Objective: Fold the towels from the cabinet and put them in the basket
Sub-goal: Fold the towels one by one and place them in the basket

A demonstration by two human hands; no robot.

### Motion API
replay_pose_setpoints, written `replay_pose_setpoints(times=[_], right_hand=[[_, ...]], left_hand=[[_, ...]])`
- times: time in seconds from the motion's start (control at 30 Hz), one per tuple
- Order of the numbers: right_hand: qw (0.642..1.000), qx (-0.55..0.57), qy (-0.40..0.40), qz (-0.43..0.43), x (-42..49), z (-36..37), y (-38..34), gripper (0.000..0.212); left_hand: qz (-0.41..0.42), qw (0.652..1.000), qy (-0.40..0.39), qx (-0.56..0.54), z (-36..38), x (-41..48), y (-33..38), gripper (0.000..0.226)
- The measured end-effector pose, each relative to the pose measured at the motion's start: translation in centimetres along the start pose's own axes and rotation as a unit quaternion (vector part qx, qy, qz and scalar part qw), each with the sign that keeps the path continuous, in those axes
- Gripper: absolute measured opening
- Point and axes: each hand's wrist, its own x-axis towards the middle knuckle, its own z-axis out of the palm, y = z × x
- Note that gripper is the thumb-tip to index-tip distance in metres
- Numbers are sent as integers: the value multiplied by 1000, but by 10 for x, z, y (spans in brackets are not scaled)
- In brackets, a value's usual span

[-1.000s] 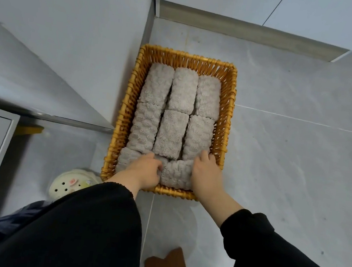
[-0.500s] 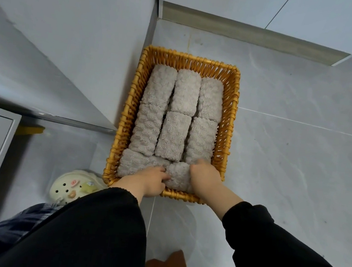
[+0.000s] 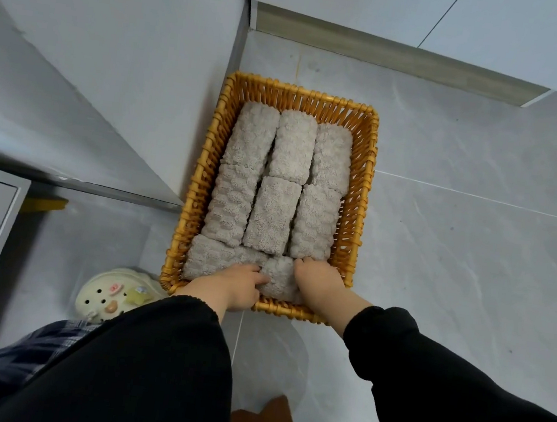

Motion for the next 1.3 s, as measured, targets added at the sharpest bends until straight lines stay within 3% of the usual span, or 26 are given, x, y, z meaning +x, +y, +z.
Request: replay_pose_setpoints(times=[0.13, 0.23, 0.33, 0.4, 0.47, 0.5, 0.57, 0.6, 0.73, 0.8, 0.97, 1.07, 1.13, 1.2, 1.3], right_hand=[[995, -77, 67, -21, -7, -16, -6, 10], [999, -32, 1, -19, -8, -7, -3, 19], [996, 3, -88, -14, -2, -4, -3, 16], [995, 9, -99, -8, 4, -12, -5, 15], [999, 51, 7, 7, 9, -25, -11, 19], [989, 83, 125, 8, 11, -31, -13, 16], [940, 90, 329, -18, 18, -35, -15, 4], [924, 69, 374, -29, 25, -33, -14, 19], [963, 24, 261, -61, 49, -31, -17, 61], [968, -30, 232, -94, 59, -26, -19, 67], [973, -169, 117, -105, 68, -20, 6, 70], [976, -159, 108, -102, 65, -22, 17, 69], [976, -106, 141, -130, 62, -21, 16, 66], [958, -53, 248, -136, 62, -24, 11, 60], [928, 42, 366, -57, 78, -47, 7, 55]], left_hand=[[-24, 990, 94, -103, -4, -6, 0, 34], [-76, 975, 155, -140, -13, -11, -6, 24], [-91, 983, 113, -109, -14, -14, -9, 27], [-93, 985, 101, -102, -11, -14, -7, 29], [-100, 975, 145, -133, -14, -14, -6, 26], [-109, 966, 184, -145, -17, -15, -5, 24], [-120, 944, 277, -132, -25, -15, -7, 23], [-117, 932, 321, -118, -28, -15, -8, 22], [-68, 897, 430, -81, -45, -10, -9, 32], [-77, 909, 401, -85, -54, -5, -7, 46], [-90, 971, 210, -64, -54, 1, -14, 71], [-76, 972, 211, -69, -58, 2, -20, 68], [-71, 963, 244, -88, -61, 5, -24, 67], [-69, 953, 269, -121, -63, 6, -25, 69], [-69, 952, 257, -148, -66, 9, -25, 69]])
